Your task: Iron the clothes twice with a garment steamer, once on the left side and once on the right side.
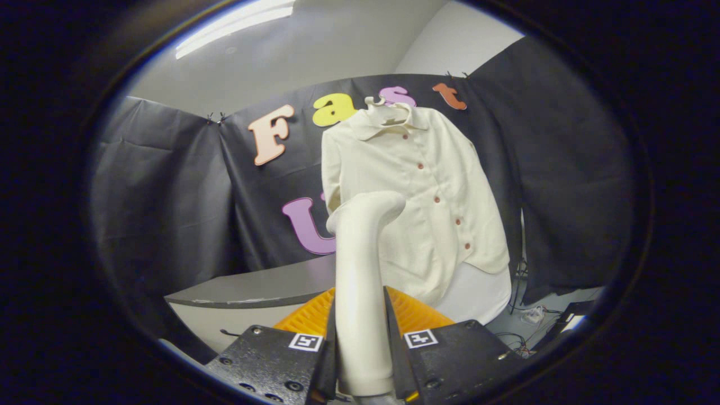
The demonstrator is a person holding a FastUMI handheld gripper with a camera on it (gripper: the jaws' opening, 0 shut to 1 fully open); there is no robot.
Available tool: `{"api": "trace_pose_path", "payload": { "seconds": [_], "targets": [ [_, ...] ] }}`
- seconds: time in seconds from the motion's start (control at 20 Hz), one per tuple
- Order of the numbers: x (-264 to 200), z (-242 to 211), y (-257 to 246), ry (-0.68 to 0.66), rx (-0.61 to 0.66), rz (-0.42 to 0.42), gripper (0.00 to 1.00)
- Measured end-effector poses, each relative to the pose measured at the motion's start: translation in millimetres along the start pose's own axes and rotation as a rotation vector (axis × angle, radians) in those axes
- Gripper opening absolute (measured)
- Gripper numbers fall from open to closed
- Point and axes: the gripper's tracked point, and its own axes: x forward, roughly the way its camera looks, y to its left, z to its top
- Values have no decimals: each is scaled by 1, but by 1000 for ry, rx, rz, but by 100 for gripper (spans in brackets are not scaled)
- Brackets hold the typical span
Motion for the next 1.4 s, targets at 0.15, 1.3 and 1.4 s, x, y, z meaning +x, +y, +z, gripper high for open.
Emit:
{"api": "trace_pose_path", "payload": {
  "seconds": [0.15,1.3,1.4],
  "targets": [
    [-9,5,36,-11,-50,18,38],
    [-49,37,193,-112,-187,169,38],
    [-48,32,192,-99,-185,169,38]
  ]
}}
